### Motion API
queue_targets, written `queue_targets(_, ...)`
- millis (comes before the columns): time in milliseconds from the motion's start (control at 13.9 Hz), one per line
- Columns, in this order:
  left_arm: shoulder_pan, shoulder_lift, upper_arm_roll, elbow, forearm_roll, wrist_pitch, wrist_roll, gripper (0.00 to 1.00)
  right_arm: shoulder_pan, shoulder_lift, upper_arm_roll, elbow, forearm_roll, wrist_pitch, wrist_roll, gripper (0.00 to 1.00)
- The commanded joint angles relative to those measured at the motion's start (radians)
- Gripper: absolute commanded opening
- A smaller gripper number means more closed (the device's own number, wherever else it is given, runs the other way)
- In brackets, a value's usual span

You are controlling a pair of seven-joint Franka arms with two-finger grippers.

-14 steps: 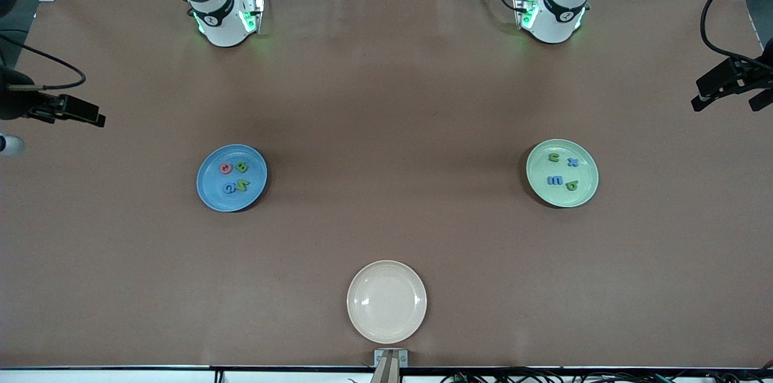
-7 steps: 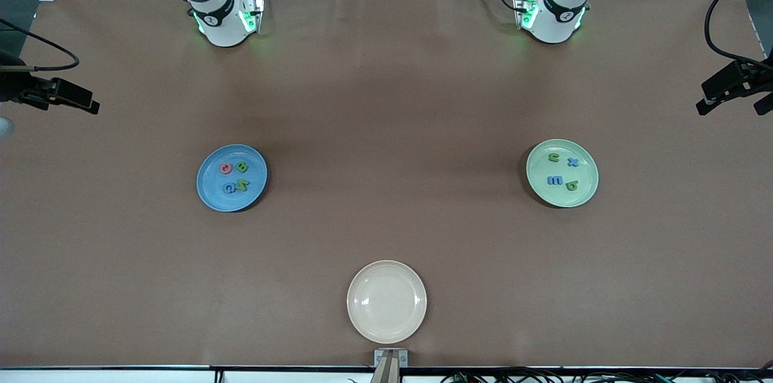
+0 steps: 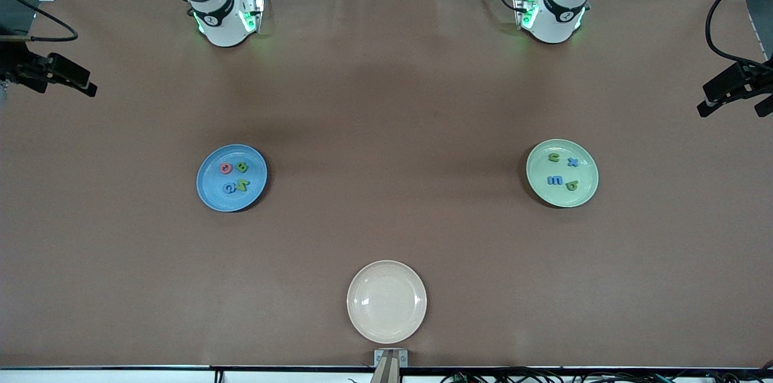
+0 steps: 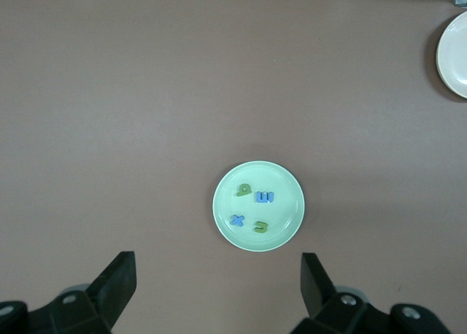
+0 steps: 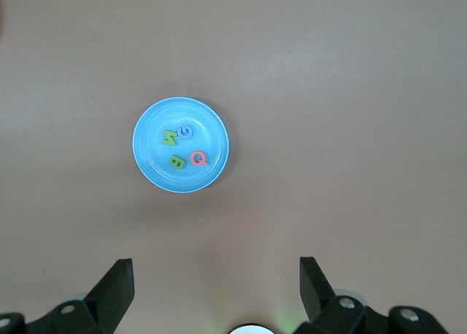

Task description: Sort uppercase to blue plate, lowercase to green plate

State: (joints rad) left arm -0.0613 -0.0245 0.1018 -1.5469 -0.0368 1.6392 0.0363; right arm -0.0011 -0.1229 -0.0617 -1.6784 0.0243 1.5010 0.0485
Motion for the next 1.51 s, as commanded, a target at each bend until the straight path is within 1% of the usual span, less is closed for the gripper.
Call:
queue_targets(0, 0.014, 0.008, -0.007, 0.021, -0.014, -0.002, 0.011, 1.00, 0.010, -0.049, -0.009, -0.046, -0.001, 0.001, -0.002, 1.00)
queue_targets(287, 0.003, 0.008, -0.008, 0.018, -0.002, -0.007, 0.008, 1.00, 0.013, -0.041, -0.006, -0.032, -0.015, 0.002, -0.015, 1.00)
queue_targets(430, 0.002, 0.008, -0.010, 0.019, -0.002, -0.004, -0.001, 1.00, 0.010, -0.012, -0.006, 0.029, -0.015, 0.001, -0.016, 1.00)
queue_targets(789, 0.003, 0.006, -0.011, 0.019, 0.000, -0.004, 0.007, 1.00, 0.003, 0.074, -0.007, 0.129, -0.015, -0.036, -0.016, 1.00)
queue_targets(1148, 0.003, 0.005, -0.011, 0.018, 0.000, -0.004, 0.000, 1.00, 0.007, 0.078, -0.007, 0.128, -0.015, -0.055, -0.021, 1.00)
queue_targets(1435, 0.003, 0.005, -0.011, 0.018, 0.000, -0.001, 0.002, 1.00, -0.006, 0.074, -0.009, 0.121, -0.017, -0.048, -0.078, 1.00)
